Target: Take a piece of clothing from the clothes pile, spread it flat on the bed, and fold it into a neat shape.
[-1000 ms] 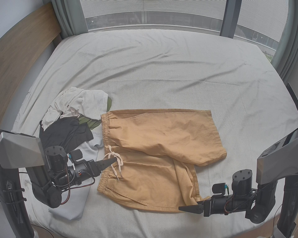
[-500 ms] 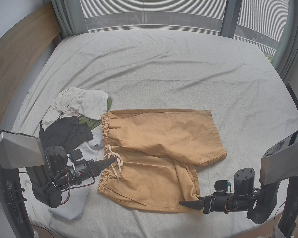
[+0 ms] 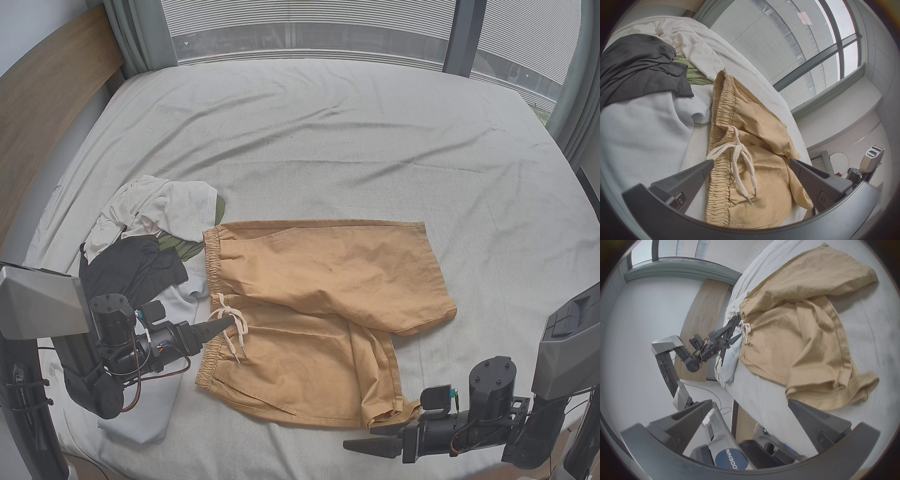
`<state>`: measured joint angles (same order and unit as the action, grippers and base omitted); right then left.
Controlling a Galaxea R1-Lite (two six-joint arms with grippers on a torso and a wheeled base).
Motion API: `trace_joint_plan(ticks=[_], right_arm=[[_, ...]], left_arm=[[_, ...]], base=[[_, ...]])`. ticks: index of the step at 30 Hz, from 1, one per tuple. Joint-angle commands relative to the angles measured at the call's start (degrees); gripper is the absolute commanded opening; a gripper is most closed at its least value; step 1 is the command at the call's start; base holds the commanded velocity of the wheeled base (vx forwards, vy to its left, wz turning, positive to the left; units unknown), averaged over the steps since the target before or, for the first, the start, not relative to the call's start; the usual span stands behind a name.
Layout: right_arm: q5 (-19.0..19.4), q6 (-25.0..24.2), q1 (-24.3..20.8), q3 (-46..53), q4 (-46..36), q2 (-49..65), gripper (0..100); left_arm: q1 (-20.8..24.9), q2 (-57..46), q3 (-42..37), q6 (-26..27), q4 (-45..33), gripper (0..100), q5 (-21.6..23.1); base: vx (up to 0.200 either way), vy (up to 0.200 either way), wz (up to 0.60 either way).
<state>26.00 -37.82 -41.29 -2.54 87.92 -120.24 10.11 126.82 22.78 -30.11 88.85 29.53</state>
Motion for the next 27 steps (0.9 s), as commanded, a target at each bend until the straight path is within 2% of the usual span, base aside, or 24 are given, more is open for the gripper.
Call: trace_joint_plan(ticks=[1,6,15,21,27], right_arm=[[-0.43,0.02,-0.99,1.57,0.24,0.18,100],[-0.95,0.64,0.6,1.48,0.32,0.88,100],[-1.66,2.22,5.34,2.36,-0.12,9.93,100],[-1.66,6.26,12.11,-1.24,0.24,3.25,100],[-1.66,8.37,15.36,-3.62,0.24,-3.16,100]], left_arm=[[0.09,0.18,-0.02,-0.04,0.01,100,0.01],[0.18,0.1,-0.11,-0.04,0.01,100,0.01],[0.09,0.1,-0.02,-0.04,0.01,100,0.01],[0.18,0.1,-0.02,-0.04,0.01,100,0.01],[0.18,0.27,-0.02,-0.12,0.01,100,0.01]], base=[[0.0,0.0,0.0],[0.0,0.0,0.0],[0.0,0.0,0.0],[0.0,0.0,0.0],[0.0,0.0,0.0]])
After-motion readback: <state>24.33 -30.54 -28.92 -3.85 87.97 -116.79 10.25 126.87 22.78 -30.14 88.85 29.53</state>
